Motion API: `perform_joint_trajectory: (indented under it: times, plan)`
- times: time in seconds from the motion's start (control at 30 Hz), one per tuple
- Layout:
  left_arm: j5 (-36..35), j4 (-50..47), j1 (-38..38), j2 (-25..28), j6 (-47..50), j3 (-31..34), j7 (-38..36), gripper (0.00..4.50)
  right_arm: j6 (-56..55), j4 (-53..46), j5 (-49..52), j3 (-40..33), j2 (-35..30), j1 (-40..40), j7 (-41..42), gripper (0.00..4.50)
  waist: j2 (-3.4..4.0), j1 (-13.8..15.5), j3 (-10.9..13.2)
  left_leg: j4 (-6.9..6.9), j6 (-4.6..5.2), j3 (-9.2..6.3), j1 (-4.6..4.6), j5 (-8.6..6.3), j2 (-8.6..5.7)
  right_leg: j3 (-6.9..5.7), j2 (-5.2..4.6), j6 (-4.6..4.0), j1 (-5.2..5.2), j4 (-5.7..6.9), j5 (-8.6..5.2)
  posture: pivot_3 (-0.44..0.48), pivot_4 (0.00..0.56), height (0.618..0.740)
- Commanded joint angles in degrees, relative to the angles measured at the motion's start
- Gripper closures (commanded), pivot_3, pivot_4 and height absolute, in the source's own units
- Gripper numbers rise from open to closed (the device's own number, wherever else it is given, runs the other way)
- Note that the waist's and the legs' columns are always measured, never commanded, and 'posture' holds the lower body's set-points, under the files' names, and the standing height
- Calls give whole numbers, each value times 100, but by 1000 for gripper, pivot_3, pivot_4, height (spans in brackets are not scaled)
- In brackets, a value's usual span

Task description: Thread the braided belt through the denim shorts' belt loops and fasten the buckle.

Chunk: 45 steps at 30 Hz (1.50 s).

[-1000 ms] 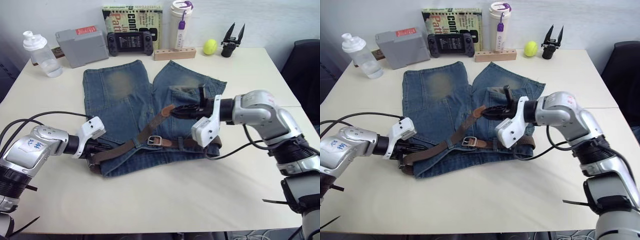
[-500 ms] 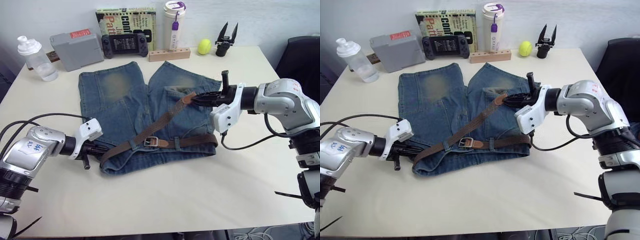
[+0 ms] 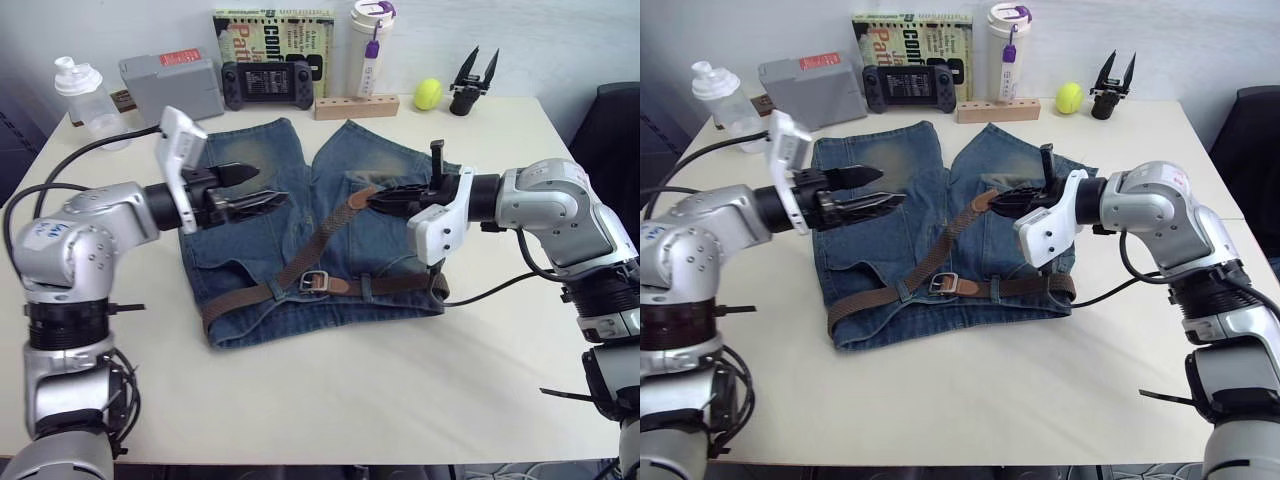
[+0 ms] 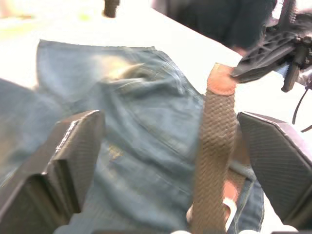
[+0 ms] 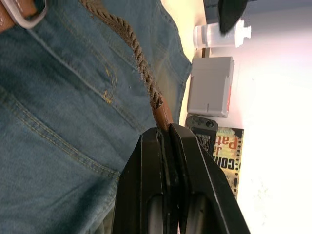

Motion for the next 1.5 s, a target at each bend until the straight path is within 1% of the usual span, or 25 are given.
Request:
perform_joint_trajectory:
  times: [0.03,0.13,0.27,0.37,0.43,0.53,0.63,0.7,0.8,0.83,0.9,0.97,1.0,1.03,1.13,1.23,1.27,1.3,1.37,1.43,1.5]
  plan:
    - [571,-822,179,-93,-445,-727,260,18,887,-402,505,-269,21,142,249,4500,0,4,0,0,0,0,0,0,1,-1,1,0,0,0,0,0,150,697]
    - [996,-861,276,-239,-843,-1022,476,18,1409,-678,664,-334,13,243,366,4500,1,5,0,4,1,-2,0,2,1,-2,2,-1,-2,-2,0,0,150,697]
    - [1689,-533,248,-445,-1433,-1285,831,18,1835,-918,737,-394,27,289,438,4500,1,26,0,4,1,-2,2,2,1,-3,1,-2,-3,-9,-1,0,150,697]
    - [2091,-409,308,-549,-1737,-1505,922,18,2047,-1051,761,-445,64,306,460,4500,0,36,0,4,1,-3,0,2,0,-6,0,-1,-1,-7,-1,0,150,697]
    - [2218,-391,370,-615,-1842,-1605,900,18,2152,-1114,781,-471,83,317,452,4500,0,37,0,4,1,-3,-2,2,0,-8,0,-1,-1,-3,0,0,150,697]
    - [2392,-327,388,-792,-2011,-1698,922,829,2373,-1225,870,-511,121,358,466,4500,0,44,0,4,1,-4,-3,2,0,-9,0,-1,-1,-3,0,0,150,697]
    - [2464,-265,364,-927,-2119,-1664,895,2138,2511,-1294,900,-525,143,391,488,4500,0,45,0,5,1,-4,-3,2,0,-10,0,-1,0,-4,-1,0,150,697]
    - [2497,-264,372,-921,-2175,-1618,832,2993,2624,-1332,909,-528,137,438,516,4500,0,40,0,5,1,-4,-2,3,0,-10,1,-1,0,-4,-1,0,150,697]
    - [2403,-324,401,-824,-2143,-1445,705,4119,2955,-1423,996,-569,146,561,553,4500,0,36,0,4,2,-4,-2,3,0,-11,1,-1,-1,-3,-1,0,150,697]
    - [2382,-326,421,-747,-2161,-1375,623,4424,3351,-1542,1248,-619,194,635,613,4500,1,38,0,5,2,-5,-2,3,0,-10,1,-1,-1,-3,-1,0,150,697]
    - [2295,-301,477,-632,-2197,-1216,462,4424,3917,-1737,1584,-743,283,735,612,4500,0,36,0,5,2,-5,-2,3,1,-11,2,-1,0,-3,0,0,150,697]
    - [2100,-225,573,-509,-2205,-973,258,4500,4402,-1931,1812,-867,307,818,584,3779,1,22,0,4,2,-7,-1,3,1,-12,2,-2,1,-1,0,0,150,697]
    - [2039,-198,605,-472,-2208,-891,192,4500,4565,-2012,1873,-899,297,846,591,3561,1,22,0,4,2,-7,0,3,1,-12,2,-2,1,-1,0,0,150,697]
    - [1854,-139,642,-438,-2114,-708,95,4500,4857,-2154,2050,-971,268,925,635,3007,1,27,0,4,2,-8,0,3,1,-13,2,-2,1,-2,0,0,150,697]
    - [1338,79,741,-240,-1770,-204,-269,4500,5685,-2620,2556,-1162,143,1212,797,1692,1,34,0,5,3,-12,-2,3,1,-16,1,-2,4,-5,0,0,150,697]
    - [872,225,849,13,-1351,175,-593,4500,6258,-3141,2836,-1111,46,1568,873,314,1,34,0,3,3,-18,-1,3,1,-20,0,-2,8,-6,0,0,150,697]
    - [742,242,915,131,-1202,256,-714,4500,6316,-3319,2815,-1029,76,1709,818,59,0,34,-1,2,3,-17,0,3,0,-20,0,-2,7,-8,0,0,150,697]
    - [604,241,972,237,-1037,315,-817,4500,6293,-3450,2730,-937,119,1817,748,59,-1,32,-1,2,3,-20,-1,3,1,-23,1,-2,8,-6,0,0,150,697]
    - [557,146,1232,662,-922,267,-1190,4500,6137,-3600,2382,-610,285,2033,530,59,-1,-4,-1,1,2,-17,1,3,1,-19,1,-2,6,-6,0,0,150,697]
    - [505,52,1422,975,-829,251,-1434,4500,5978,-3626,2005,-288,415,2211,307,59,-1,-12,-1,-1,1,-15,4,3,1,-16,2,-2,3,-7,-1,0,150,697]
    - [458,21,1505,1152,-784,260,-1535,4500,5776,-3565,1669,-32,579,2359,78,59,0,6,-1,-6,-1,-11,6,3,2,-12,3,-5,0,-8,-2,0,150,697]
